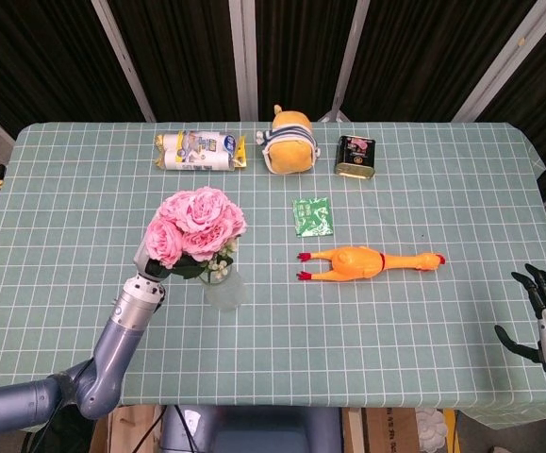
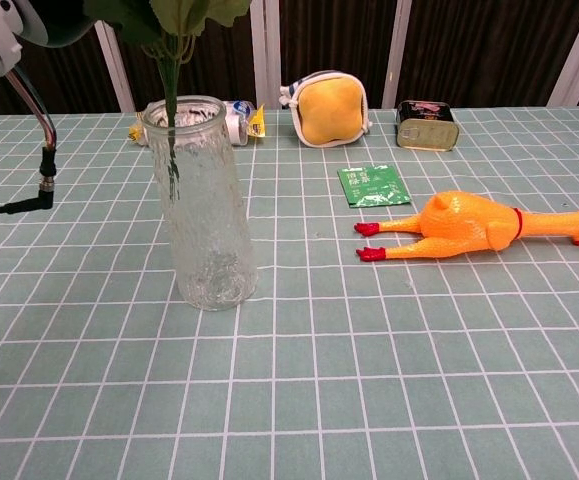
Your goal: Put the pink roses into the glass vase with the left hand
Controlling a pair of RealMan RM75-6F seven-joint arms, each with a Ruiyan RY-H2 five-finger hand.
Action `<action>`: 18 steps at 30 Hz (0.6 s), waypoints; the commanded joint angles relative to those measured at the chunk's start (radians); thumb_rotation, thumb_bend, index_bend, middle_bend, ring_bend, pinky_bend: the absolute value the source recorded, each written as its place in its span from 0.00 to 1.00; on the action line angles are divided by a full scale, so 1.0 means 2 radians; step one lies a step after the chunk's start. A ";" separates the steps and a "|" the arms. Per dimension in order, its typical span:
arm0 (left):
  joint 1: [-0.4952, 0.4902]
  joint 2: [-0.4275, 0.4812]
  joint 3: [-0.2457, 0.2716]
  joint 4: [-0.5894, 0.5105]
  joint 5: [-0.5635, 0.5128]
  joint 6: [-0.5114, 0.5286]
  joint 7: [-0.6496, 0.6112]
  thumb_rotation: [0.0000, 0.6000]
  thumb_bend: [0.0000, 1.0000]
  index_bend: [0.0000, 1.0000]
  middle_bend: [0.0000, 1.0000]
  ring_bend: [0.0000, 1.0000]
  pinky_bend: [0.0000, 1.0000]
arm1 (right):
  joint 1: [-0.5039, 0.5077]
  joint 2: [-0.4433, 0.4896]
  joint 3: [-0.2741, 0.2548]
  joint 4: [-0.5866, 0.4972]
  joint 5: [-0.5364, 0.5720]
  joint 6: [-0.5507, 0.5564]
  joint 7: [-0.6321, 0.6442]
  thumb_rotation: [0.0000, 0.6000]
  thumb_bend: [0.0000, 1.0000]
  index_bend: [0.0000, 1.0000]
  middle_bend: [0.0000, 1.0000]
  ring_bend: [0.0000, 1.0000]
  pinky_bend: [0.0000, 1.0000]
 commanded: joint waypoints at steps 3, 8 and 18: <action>0.004 -0.006 0.006 0.014 0.006 0.004 -0.001 1.00 0.50 0.41 0.46 0.32 0.47 | -0.001 0.001 0.000 -0.001 -0.001 0.002 0.002 1.00 0.28 0.18 0.08 0.04 0.00; 0.004 -0.017 0.008 0.032 0.005 0.006 0.007 1.00 0.49 0.40 0.44 0.30 0.45 | -0.002 0.002 0.001 0.000 -0.001 0.003 0.006 1.00 0.28 0.18 0.08 0.04 0.00; -0.002 -0.008 0.038 0.052 0.023 -0.033 -0.006 1.00 0.43 0.36 0.36 0.24 0.41 | -0.003 0.005 0.001 0.000 -0.002 0.004 0.016 1.00 0.28 0.18 0.08 0.04 0.00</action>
